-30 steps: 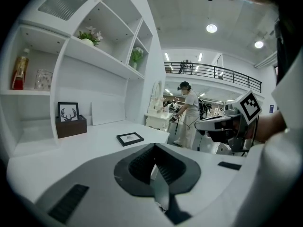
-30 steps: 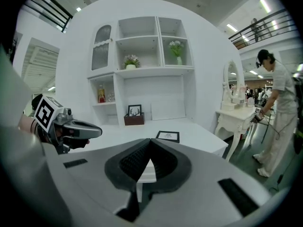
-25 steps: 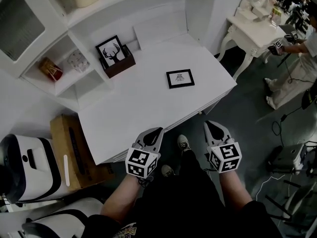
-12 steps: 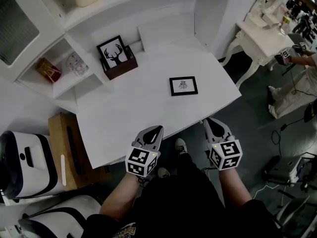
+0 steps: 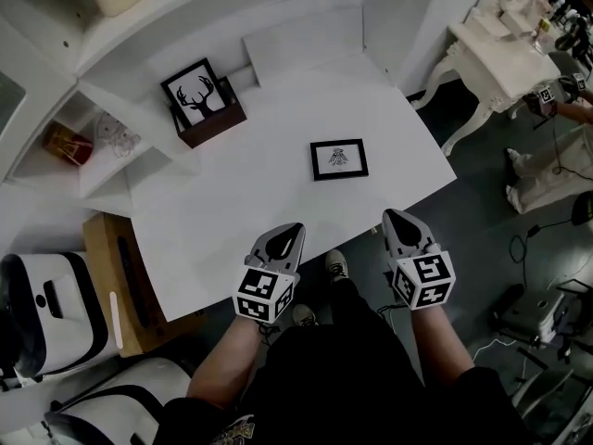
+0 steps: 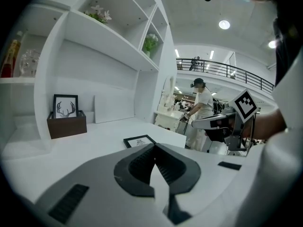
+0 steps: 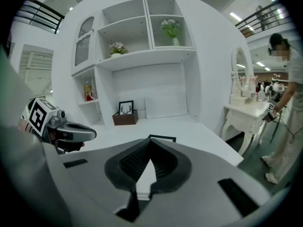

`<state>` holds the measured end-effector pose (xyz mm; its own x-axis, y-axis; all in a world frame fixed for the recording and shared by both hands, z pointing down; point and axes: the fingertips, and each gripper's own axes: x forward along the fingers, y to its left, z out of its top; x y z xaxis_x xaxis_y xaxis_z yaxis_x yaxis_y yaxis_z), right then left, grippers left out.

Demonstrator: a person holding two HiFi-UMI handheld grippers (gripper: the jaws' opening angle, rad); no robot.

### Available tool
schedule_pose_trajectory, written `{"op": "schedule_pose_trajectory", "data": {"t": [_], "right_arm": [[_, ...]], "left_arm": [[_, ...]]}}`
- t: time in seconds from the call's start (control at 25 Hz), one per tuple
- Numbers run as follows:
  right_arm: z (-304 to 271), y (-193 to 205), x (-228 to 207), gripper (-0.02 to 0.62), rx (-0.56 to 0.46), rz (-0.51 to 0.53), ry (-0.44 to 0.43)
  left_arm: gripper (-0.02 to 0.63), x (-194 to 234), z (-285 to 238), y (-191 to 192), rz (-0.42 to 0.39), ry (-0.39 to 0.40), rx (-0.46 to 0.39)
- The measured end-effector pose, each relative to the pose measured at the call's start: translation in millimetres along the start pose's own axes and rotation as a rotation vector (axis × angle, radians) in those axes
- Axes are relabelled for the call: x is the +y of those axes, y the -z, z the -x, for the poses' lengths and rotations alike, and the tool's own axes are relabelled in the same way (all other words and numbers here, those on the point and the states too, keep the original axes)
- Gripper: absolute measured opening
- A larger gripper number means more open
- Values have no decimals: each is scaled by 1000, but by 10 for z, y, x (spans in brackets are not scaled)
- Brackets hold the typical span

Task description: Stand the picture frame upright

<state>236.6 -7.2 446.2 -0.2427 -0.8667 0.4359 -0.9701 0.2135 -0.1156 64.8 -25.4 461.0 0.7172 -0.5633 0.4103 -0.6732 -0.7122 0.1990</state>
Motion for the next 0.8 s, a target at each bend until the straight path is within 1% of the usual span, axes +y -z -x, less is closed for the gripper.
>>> {"op": "schedule_pose_trajectory", "data": {"t": [0.44,0.8], "right_arm": [[-483,38,-380,3,54,-12,-30],[-949,132,-579,3,110,-7,-78]], "left_arm": [[6,155,-515,13,26,-24,52],[6,329,-852,39,56,-64,82]]}}
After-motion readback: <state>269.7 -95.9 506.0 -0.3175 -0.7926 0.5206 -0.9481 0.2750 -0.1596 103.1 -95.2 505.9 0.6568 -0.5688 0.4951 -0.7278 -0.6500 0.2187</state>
